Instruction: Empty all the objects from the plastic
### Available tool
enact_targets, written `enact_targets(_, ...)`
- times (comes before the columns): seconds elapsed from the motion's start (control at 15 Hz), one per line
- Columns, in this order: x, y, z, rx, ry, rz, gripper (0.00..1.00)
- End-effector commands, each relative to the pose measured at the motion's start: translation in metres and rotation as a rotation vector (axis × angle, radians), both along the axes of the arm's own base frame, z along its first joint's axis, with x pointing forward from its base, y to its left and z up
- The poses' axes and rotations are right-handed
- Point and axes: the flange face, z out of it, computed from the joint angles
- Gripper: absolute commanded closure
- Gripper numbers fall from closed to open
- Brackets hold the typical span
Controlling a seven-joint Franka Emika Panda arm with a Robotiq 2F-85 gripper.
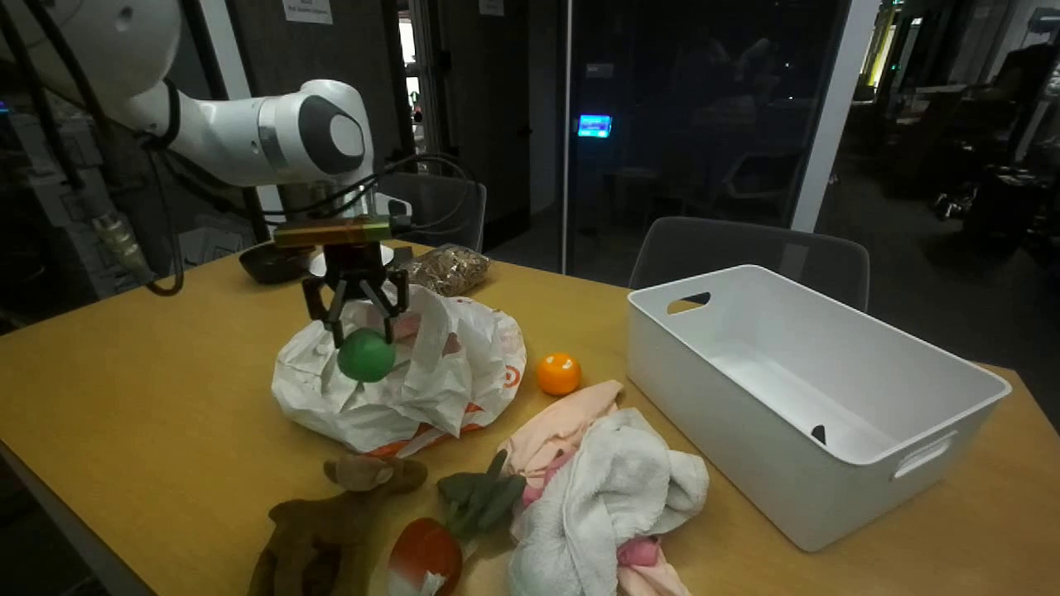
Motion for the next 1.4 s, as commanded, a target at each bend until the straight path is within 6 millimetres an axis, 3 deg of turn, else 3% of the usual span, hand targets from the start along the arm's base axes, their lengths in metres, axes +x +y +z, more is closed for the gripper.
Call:
enact_targets(0.0, -0.030, -0.023, 0.025, -0.079, 0.112, -0.083, 0.52)
enact_targets(0.2, -0.050, -0.039, 0.024, -0.192, 0.193, -0.106, 0.52)
enact_targets(0.53, -0.078, -0.069, 0.006, -0.383, 0.265, -0.161, 0.52)
enact_targets(0.6, -0.081, -0.071, 0.003, -0.392, 0.268, -0.164, 0.13)
enact_targets(0.73, -0.085, -0.069, 0.001, -0.372, 0.251, -0.142, 0.01)
enact_targets(0.93, -0.083, -0.051, 0.005, -0.365, 0.163, -0.048, 0.00)
enact_targets(1.13, -0.062, -0.022, 0.018, -0.276, 0.016, -0.027, 0.00)
enact_targets(1.33, -0.041, -0.012, 0.019, -0.140, -0.097, -0.042, 0.00)
